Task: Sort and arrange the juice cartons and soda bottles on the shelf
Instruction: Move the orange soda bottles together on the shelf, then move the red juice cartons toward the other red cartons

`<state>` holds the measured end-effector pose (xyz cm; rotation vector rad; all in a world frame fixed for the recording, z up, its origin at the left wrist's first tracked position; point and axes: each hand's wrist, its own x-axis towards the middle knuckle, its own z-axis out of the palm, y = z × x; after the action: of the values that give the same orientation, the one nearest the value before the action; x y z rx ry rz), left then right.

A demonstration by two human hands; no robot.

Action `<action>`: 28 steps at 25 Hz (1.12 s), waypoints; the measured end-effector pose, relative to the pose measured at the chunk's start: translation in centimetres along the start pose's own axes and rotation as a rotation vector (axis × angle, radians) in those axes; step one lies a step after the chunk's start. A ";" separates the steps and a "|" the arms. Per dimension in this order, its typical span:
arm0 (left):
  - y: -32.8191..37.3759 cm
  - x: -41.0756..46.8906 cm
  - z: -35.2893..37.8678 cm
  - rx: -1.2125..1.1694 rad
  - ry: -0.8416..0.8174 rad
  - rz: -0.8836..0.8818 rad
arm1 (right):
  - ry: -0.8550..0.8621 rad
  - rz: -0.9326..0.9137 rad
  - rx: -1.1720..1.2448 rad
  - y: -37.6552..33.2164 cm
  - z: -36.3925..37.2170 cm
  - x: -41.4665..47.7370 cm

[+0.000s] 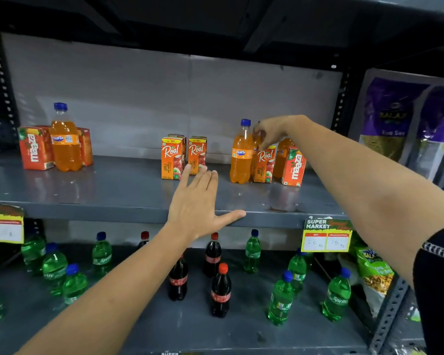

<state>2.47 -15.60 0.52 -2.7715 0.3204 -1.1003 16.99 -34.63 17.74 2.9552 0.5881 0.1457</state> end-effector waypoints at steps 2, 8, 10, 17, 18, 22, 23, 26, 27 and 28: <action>-0.7 -0.4 -0.2 0.028 -0.012 -0.027 | -0.013 -0.005 -0.061 0.3 0.9 0.0; -3.2 -1.7 -0.4 0.058 -0.050 -0.064 | -0.071 -0.119 0.059 0.6 -0.9 -2.1; -4.1 -2.3 -0.4 0.063 -0.057 -0.076 | -0.102 -0.150 0.174 -0.4 -1.8 -3.1; -6.7 -3.3 -0.8 0.067 -0.064 -0.089 | -0.049 -0.323 0.336 -8.5 -2.9 -1.8; -6.8 -3.4 -0.9 0.067 -0.073 -0.098 | -0.035 -0.332 0.326 -9.5 -3.2 -1.2; -6.7 -3.3 -1.0 0.055 -0.100 -0.118 | 0.009 -0.306 0.296 -11.5 -3.4 1.2; -6.8 -3.3 -0.9 0.048 -0.096 -0.120 | 0.010 -0.295 0.279 -11.9 -3.0 1.9; -7.0 -3.4 -0.7 0.046 -0.061 -0.111 | 0.020 -0.272 0.252 -12.6 -1.5 3.3; -7.0 -3.5 -0.6 0.042 -0.055 -0.103 | 0.023 -0.267 0.264 -12.8 -1.1 3.6; -7.0 -3.5 -0.4 0.040 -0.048 -0.095 | 0.028 -0.268 0.271 -13.0 -0.9 3.7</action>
<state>0.71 -7.96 -0.08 -2.7987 0.1605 -1.0459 15.41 -21.19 17.09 3.0913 1.0779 0.0860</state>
